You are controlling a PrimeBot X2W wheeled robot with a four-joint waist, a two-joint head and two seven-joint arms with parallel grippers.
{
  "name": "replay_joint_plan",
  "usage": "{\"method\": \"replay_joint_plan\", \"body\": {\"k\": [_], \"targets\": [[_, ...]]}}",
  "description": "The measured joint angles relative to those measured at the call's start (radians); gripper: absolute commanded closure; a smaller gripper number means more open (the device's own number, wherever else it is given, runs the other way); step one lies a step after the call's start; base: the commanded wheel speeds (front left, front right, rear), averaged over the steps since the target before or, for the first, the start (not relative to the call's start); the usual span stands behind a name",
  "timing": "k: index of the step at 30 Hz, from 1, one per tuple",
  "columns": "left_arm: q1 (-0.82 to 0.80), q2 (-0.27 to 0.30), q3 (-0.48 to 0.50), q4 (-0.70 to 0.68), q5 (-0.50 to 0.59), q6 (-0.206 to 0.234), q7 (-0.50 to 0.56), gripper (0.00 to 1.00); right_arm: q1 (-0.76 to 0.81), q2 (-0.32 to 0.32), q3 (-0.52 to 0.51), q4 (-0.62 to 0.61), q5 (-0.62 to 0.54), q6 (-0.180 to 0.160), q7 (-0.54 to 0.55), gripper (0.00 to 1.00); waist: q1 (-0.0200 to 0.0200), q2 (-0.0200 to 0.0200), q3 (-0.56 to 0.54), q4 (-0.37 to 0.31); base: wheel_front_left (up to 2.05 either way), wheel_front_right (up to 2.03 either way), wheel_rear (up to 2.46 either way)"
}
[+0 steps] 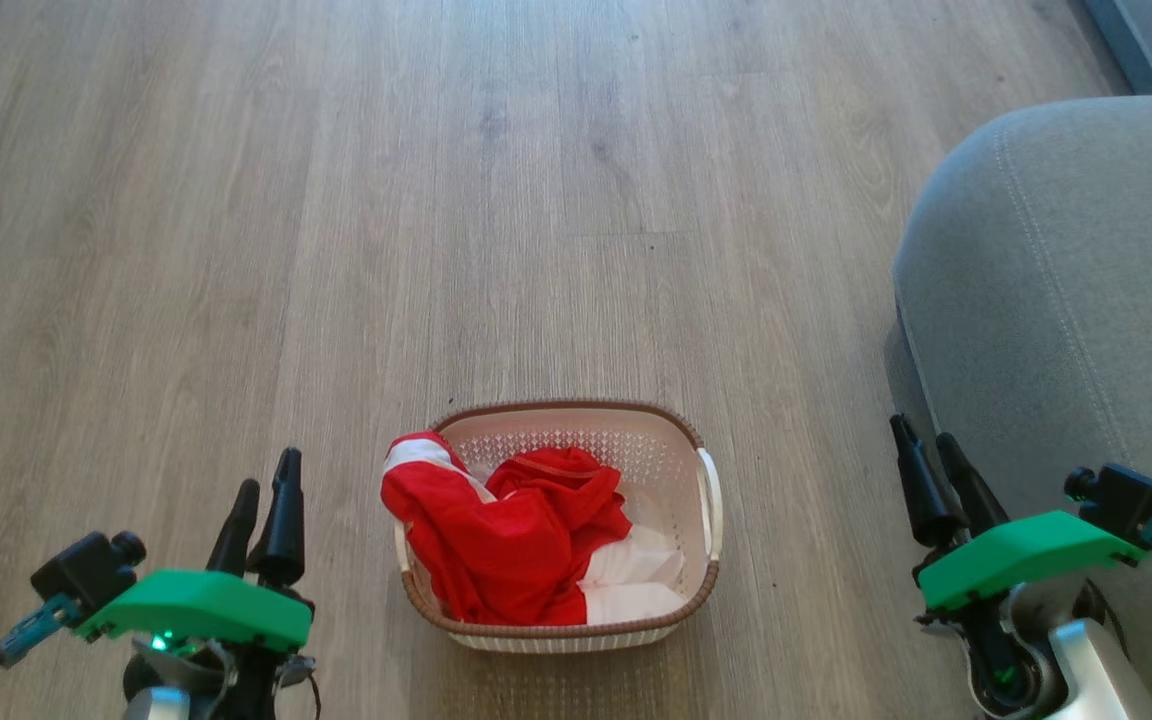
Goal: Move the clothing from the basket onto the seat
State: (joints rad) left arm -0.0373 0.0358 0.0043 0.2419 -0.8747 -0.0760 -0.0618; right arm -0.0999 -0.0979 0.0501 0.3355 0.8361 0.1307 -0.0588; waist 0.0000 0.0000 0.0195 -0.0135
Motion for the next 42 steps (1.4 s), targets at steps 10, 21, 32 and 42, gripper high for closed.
{"method": "replay_joint_plan", "body": {"k": [10, 21, 32, 42], "targets": [[0.000, 0.000, -0.003, -0.011, 0.131, 0.001, -0.031, 0.00, -0.013, -0.008, 0.026, 0.021, -0.113, 0.000, -0.029, 0.00, 0.0000, 0.0000, -0.012, -0.004, 0.00, 0.00, 0.00], [0.000, 0.000, -0.008, -0.027, 0.273, 0.002, -0.057, 0.00, -0.013, -0.027, 0.047, 0.025, -0.245, 0.000, -0.060, 0.00, 0.0000, 0.0000, -0.008, -0.007, 0.00, 0.00, 0.00], [0.000, 0.001, -0.014, -0.045, 0.424, 0.009, -0.094, 0.00, -0.021, -0.034, 0.058, 0.026, -0.394, 0.000, -0.096, 0.00, 0.0000, 0.0000, -0.005, -0.011, 0.00, 0.00, 0.00], [0.000, 0.001, -0.018, -0.055, 0.551, 0.013, -0.123, 0.00, -0.036, -0.038, 0.076, 0.037, -0.507, 0.000, -0.126, 0.00, 0.0000, 0.0000, 0.002, -0.014, 0.00, 0.00, 0.00]]}}
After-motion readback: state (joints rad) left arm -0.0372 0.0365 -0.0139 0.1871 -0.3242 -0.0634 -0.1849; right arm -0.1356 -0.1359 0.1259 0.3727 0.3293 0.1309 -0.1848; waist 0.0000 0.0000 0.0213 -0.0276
